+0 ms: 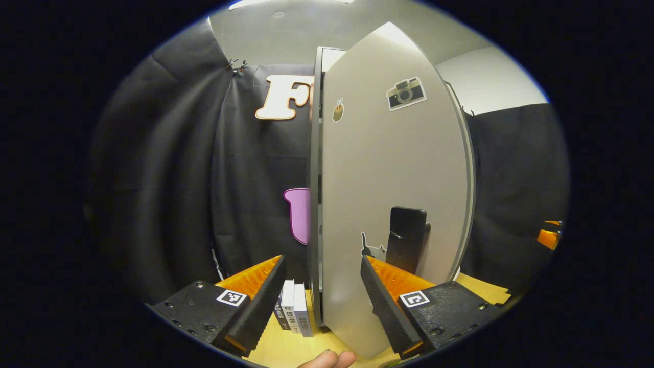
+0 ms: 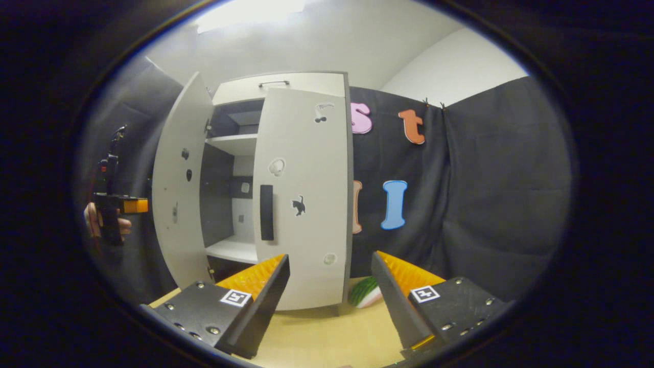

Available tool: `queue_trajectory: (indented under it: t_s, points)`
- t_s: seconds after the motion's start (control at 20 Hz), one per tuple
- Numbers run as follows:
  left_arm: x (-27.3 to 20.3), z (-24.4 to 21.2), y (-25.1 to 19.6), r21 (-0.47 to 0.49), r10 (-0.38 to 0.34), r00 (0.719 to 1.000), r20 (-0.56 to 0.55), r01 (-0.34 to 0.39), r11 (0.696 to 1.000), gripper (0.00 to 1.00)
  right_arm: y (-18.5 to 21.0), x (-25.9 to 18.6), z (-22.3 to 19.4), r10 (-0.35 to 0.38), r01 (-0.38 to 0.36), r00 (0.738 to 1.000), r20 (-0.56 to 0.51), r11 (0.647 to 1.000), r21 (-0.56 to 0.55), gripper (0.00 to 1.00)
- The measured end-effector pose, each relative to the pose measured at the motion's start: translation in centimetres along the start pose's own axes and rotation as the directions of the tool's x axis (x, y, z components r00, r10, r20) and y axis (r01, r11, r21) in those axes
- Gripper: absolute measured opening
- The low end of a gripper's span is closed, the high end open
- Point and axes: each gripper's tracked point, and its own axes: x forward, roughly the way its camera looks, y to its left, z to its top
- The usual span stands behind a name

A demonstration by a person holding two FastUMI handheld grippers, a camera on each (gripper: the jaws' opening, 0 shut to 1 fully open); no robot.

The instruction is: Grasp the bottle in the cabinet with the left hand and place it on the coaster, then close the right door with the right hand and the left door with the left hand.

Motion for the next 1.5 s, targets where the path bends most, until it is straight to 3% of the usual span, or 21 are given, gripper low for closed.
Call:
queue_trajectory:
  t_s: [0.15,0.2,0.25,0.3,0.4,0.55,0.6,0.7,1.2,1.4,1.45,1.5]
  points:
    - [-0.1,-0.1,0.0,-0.004,0.011,1.000,-0.005,-0.011,1.000,0.93,1.8,1.7,0.8,0.031,-0.031,0.999,0.012,0.999,0.008,0.98]
    - [-0.1,-0.1,0.0,-0.005,0.013,1.000,-0.008,-0.013,1.000,0.93,2.2,2.2,1.0,0.037,-0.037,0.999,0.014,0.999,0.007,0.93]
    - [-0.1,-0.1,0.0,-0.006,0.018,1.000,-0.006,-0.018,1.000,0.93,2.7,2.6,1.2,0.045,-0.045,0.999,0.016,0.999,0.007,1.00]
    - [-0.1,-0.1,-0.1,-0.002,0.022,1.000,-0.006,-0.022,1.000,0.93,3.3,2.8,1.3,0.054,-0.054,0.998,0.018,0.998,0.008,0.93]
    - [0.0,0.0,-0.4,0.002,0.027,1.000,-0.007,-0.027,1.000,0.93,4.4,3.2,1.3,0.071,-0.071,0.997,0.017,0.997,0.011,1.00]
    - [0.3,-0.1,-1.0,-0.003,0.030,1.000,-0.008,-0.030,1.000,0.93,5.4,3.4,0.9,0.082,-0.082,0.997,0.004,0.997,0.008,0.98]
    - [0.4,-0.1,-1.3,-0.003,0.026,1.000,-0.009,-0.026,1.000,0.93,5.5,3.5,1.0,0.083,-0.083,0.997,0.004,0.997,0.006,0.93]
    - [0.7,-0.2,-2.0,-0.002,0.017,1.000,-0.012,-0.017,1.000,0.93,5.8,3.4,1.0,0.088,-0.088,0.996,0.003,0.996,0.006,0.98]
    - [2.4,0.1,-5.2,0.007,0.012,1.000,-0.004,-0.012,1.000,0.93,3.2,0.9,1.7,0.041,-0.041,0.999,0.001,0.999,-0.016,0.98]
    - [1.4,0.9,-5.6,0.028,0.026,1.000,0.003,-0.026,0.999,0.95,3.0,-0.8,2.1,0.057,-0.056,0.998,-0.009,0.998,0.018,0.98]
    - [1.1,1.4,-5.9,0.032,0.035,0.999,0.012,-0.035,0.999,0.97,2.8,-1.5,2.2,0.060,-0.060,0.998,-0.008,0.998,0.023,0.93]
    - [0.6,1.8,-5.9,0.037,0.044,0.999,0.015,-0.045,0.998,0.97,2.4,-2.2,2.5,0.058,-0.058,0.998,0.000,0.998,0.027,0.98]
